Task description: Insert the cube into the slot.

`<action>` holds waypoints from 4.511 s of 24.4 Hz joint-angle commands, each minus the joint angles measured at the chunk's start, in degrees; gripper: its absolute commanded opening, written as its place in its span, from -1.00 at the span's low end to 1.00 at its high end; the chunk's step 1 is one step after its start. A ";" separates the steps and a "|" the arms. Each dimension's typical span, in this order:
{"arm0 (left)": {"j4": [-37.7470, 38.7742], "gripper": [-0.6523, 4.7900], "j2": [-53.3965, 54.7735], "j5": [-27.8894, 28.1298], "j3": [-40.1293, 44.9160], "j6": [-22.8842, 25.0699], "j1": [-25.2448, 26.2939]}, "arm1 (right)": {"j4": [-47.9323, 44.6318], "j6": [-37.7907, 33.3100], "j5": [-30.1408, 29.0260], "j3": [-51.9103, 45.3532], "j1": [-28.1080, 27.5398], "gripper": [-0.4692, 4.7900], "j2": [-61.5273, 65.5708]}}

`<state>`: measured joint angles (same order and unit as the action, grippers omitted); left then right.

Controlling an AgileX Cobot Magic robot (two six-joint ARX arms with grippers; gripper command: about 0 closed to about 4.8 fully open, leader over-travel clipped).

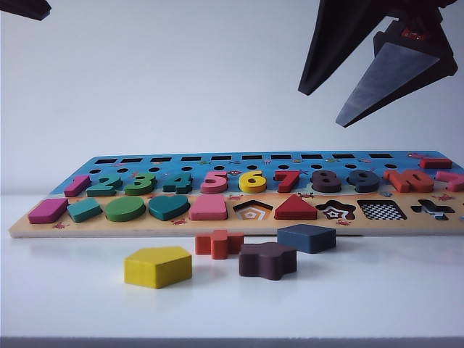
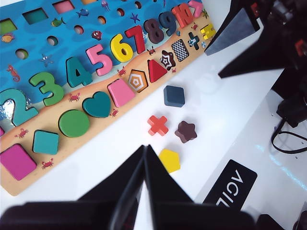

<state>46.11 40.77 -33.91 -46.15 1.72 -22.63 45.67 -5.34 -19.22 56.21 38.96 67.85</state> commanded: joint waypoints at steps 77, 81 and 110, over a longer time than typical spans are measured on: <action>-1.20 -0.72 0.07 -0.11 -0.26 0.24 0.02 | -4.79 -3.37 12.24 0.52 6.12 0.24 16.48; -1.20 -0.72 0.07 -0.11 -0.26 0.24 0.02 | -4.76 -3.28 13.07 0.52 6.12 0.24 16.48; -1.22 -0.72 0.07 -0.11 -0.26 0.24 0.02 | -4.50 -3.08 13.49 0.52 6.49 0.28 17.88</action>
<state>45.69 40.77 -33.91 -46.13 1.69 -22.63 41.52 -8.64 -6.07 56.47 45.32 85.71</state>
